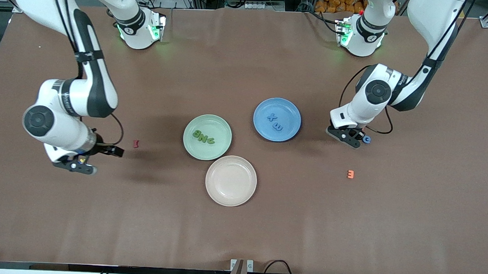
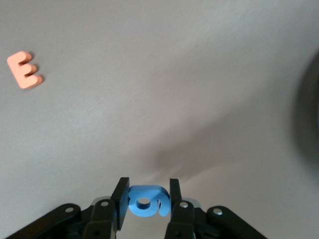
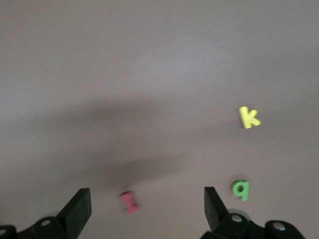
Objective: Sort letters by color into matching plates
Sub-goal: 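Reach green q with the right gripper while the left gripper carries g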
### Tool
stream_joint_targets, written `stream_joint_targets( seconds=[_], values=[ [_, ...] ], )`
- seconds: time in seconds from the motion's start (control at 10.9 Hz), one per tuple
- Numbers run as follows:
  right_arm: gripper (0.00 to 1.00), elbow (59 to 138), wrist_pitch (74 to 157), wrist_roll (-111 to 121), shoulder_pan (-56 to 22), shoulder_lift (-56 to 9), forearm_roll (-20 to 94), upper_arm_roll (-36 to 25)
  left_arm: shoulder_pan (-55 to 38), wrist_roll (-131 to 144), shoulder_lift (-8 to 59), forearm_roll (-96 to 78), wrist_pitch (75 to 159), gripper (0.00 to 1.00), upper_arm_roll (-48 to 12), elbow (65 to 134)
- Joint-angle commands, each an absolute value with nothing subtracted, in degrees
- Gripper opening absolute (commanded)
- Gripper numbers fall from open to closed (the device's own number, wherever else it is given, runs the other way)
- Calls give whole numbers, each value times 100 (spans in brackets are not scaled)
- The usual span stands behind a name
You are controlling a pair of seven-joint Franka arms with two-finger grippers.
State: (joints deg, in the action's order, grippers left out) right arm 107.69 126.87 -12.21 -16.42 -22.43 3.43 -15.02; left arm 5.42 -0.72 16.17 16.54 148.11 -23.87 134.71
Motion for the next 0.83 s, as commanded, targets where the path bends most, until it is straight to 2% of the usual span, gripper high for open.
stream_joint_targets(
  seconds=[0.0,0.28,0.46,0.73],
  values=[
    [100,12328,14462,-809,-1065,-1828,325,-1424,27,552,1626,1407,14257,0,-2399,12983],
    [100,12716,14677,-782,-862,-1811,316,-1433,-210,790,1670,1064,14177,0,-2408,12780],
    [100,13033,15159,-642,-564,-1811,325,-1424,-517,1202,1714,1063,14177,0,-2400,12692],
    [100,13060,15161,-606,-361,-1846,325,-1406,-720,1528,1758,1055,14177,0,-2400,12656]
  ],
)
